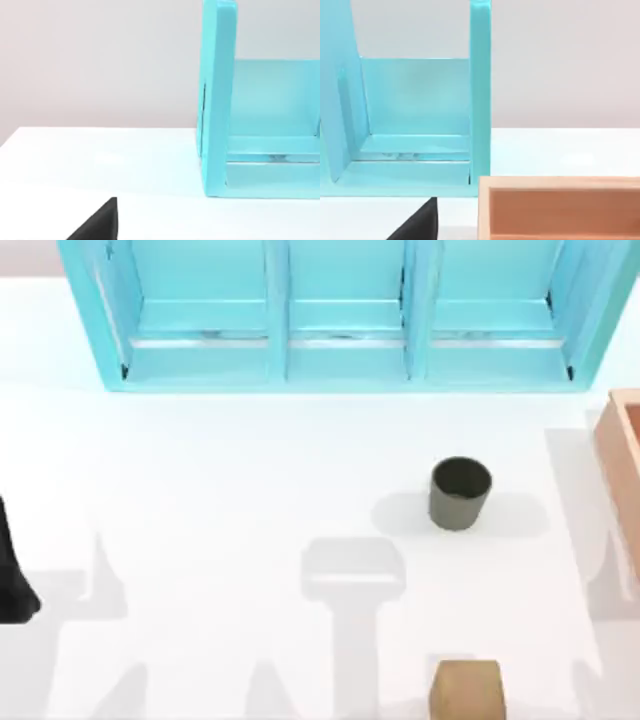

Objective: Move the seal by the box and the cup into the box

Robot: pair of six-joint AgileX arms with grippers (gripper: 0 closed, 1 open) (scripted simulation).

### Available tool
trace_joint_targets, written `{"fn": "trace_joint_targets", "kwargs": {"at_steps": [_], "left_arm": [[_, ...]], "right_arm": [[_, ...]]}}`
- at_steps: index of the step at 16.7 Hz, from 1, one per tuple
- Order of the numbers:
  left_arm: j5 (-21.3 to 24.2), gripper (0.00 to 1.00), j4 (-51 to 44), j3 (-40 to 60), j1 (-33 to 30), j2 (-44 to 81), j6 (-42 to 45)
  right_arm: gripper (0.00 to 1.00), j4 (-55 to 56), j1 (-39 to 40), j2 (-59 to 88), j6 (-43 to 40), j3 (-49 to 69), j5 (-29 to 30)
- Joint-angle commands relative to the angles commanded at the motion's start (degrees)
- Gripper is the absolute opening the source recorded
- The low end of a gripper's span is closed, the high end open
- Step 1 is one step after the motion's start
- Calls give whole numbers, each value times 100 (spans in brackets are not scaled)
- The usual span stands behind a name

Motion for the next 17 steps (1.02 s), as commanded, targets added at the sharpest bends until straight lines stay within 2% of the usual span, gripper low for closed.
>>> {"fn": "trace_joint_targets", "kwargs": {"at_steps": [4,7,17], "left_arm": [[0,100,0,0,0,0,0],[0,100,0,0,0,0,0],[0,100,0,0,0,0,0]], "right_arm": [[100,-144,118,176,111,141,-5],[100,-691,556,897,537,673,-11],[100,-3829,3057,5448,3068,3857,-13]]}}
